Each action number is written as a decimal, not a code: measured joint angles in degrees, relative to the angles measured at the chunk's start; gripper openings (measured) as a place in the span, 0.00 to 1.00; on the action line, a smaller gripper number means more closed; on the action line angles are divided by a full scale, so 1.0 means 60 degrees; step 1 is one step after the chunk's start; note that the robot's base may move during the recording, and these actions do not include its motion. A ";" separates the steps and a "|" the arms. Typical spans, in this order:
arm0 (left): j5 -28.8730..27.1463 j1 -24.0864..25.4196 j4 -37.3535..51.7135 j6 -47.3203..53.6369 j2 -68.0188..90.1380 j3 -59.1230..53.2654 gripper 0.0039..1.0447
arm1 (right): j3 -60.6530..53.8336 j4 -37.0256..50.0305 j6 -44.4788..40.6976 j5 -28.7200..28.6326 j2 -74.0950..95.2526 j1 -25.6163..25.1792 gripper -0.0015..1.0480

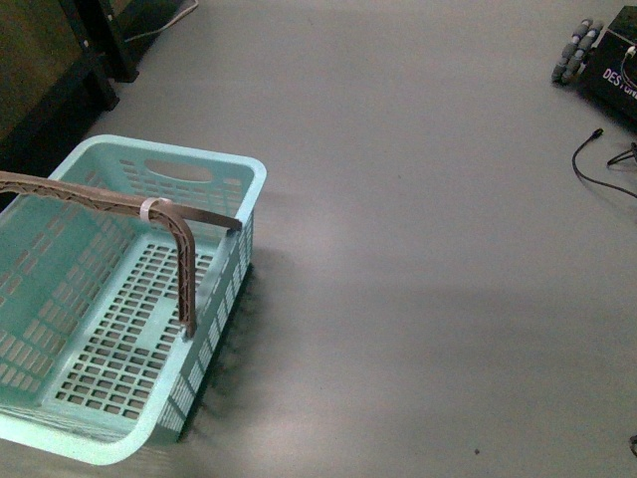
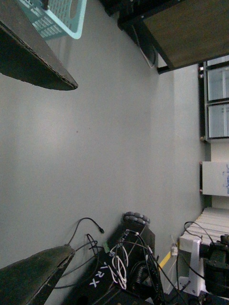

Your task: Pick lemon and mango into basket

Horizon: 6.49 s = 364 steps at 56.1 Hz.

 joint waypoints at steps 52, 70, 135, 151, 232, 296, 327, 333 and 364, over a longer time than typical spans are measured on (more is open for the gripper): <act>0.2164 0.0714 0.2907 -1.0134 0.8521 0.1588 0.94 | 0.0000 0.0000 0.0000 -0.0004 0.0000 0.0000 0.92; 0.1093 0.0885 0.6663 -1.1978 1.5216 0.3220 0.94 | 0.0000 0.0000 0.0000 -0.0004 0.0000 0.0000 0.92; -0.0098 -0.0568 0.5005 -1.3519 2.0731 0.8688 0.28 | 0.0000 0.0000 0.0000 -0.0004 0.0000 0.0000 0.92; 0.0040 -0.0350 0.4124 -1.3770 1.8087 0.7114 0.27 | 0.0000 0.0000 0.0000 -0.0004 0.0000 0.0000 0.92; 0.0251 -0.0157 -0.3140 -1.3956 0.7697 0.8022 0.27 | 0.0000 0.0000 0.0000 -0.0004 0.0000 0.0000 0.92; 0.0251 -0.0160 -0.3140 -1.3927 0.7694 0.8022 0.27 | 0.0000 0.0000 -0.0004 -0.0011 0.0000 0.0000 0.92; 0.0251 -0.0164 -0.3140 -1.3916 0.7694 0.8022 0.27 | 0.0000 0.0000 0.0007 0.0004 0.0000 0.0000 0.92; 0.0251 -0.0164 -0.3140 -1.3919 0.7694 0.8022 0.27 | 0.0000 0.0000 0.0000 -0.0004 0.0000 0.0000 0.92; 0.0259 -0.0164 -0.3140 -1.3908 0.7694 0.8029 0.27 | 0.0000 0.0004 0.0000 -0.0004 0.0000 0.0000 0.92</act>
